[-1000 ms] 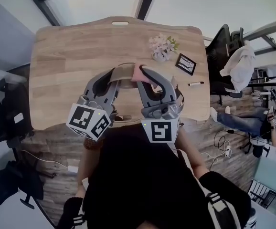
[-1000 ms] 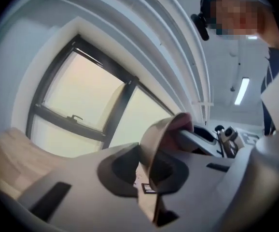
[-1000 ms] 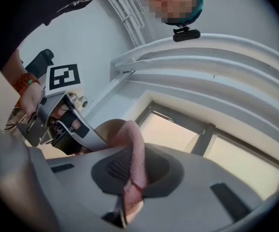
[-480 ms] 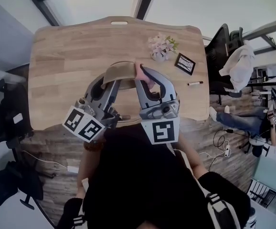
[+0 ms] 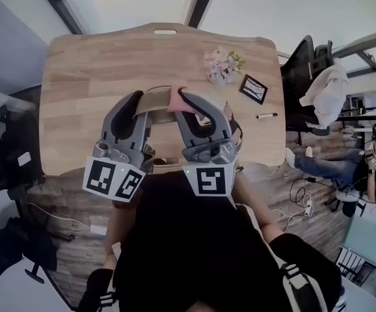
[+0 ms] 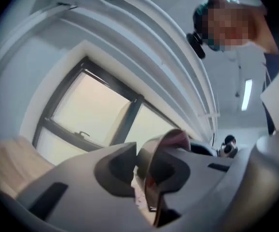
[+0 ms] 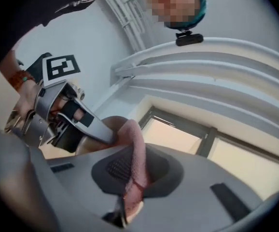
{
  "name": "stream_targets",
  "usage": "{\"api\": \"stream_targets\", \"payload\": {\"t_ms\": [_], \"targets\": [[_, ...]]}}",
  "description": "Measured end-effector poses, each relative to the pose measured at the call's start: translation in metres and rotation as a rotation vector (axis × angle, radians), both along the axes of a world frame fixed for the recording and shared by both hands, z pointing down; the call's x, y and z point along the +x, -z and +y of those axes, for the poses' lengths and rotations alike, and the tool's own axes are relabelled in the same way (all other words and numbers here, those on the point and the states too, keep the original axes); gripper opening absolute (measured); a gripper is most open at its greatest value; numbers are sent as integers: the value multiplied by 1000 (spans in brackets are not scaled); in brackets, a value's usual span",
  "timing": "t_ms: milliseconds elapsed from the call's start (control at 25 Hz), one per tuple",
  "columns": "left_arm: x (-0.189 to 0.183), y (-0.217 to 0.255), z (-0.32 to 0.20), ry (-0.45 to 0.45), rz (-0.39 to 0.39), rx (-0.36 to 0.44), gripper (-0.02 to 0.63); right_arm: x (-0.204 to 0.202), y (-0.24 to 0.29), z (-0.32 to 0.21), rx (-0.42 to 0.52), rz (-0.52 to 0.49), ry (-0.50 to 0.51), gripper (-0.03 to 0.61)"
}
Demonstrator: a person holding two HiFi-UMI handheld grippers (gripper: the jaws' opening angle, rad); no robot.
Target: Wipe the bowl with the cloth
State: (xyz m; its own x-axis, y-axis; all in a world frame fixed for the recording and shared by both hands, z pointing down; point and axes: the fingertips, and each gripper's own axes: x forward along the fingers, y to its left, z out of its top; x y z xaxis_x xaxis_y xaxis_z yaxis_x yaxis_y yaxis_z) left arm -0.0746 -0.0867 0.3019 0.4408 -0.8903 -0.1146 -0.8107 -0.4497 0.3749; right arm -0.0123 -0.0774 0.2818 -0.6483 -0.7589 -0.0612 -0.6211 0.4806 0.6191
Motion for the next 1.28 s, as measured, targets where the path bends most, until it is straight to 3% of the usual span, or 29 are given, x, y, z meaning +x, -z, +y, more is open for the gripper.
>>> {"api": "stream_targets", "payload": {"t_ms": [120, 200, 240, 320, 440, 480, 600, 720, 840, 920, 1080, 1200, 1280], "targets": [[0, -6, -1, -21, 249, -37, 67, 9, -3, 1, -65, -168, -83, 31], [1, -17, -1, -21, 380, -72, 71, 11, -6, 0, -83, -200, -114, 40], [1, -22, -1, -15, 410, -85, 74, 11, -8, 0, -84, -179, -113, 41], [3, -31, -3, -24, 353, -109, 84, 9, -16, -4, -119, -122, -72, 29], [14, -44, -8, -142, 155, -166, 107, 12, -43, -22, -367, -131, 26, 21], [16, -49, -9, -174, 111, -183, 108, 13, -53, -26, -441, -91, 51, 21], [20, -60, -7, -222, 76, -226, 107, 12, -67, -33, -488, 81, 73, 23], [22, -74, -7, -272, 94, -290, 107, 10, -62, -36, -424, 155, 57, 21], [30, -87, -5, -333, 137, -358, 107, 8, -60, -36, -416, 135, 56, 21], [31, -94, -7, -305, 140, -379, 106, 4, -59, -35, -402, 126, 58, 23], [17, -92, -16, -182, 184, -375, 40, -6, -48, -28, -287, 139, 47, 25], [9, -71, -20, -98, 277, -311, 37, -1, -33, -26, -208, 33, -15, 23], [2, -56, -20, -65, 424, -264, 37, 7, -26, -23, -217, -128, -68, 23]]}}
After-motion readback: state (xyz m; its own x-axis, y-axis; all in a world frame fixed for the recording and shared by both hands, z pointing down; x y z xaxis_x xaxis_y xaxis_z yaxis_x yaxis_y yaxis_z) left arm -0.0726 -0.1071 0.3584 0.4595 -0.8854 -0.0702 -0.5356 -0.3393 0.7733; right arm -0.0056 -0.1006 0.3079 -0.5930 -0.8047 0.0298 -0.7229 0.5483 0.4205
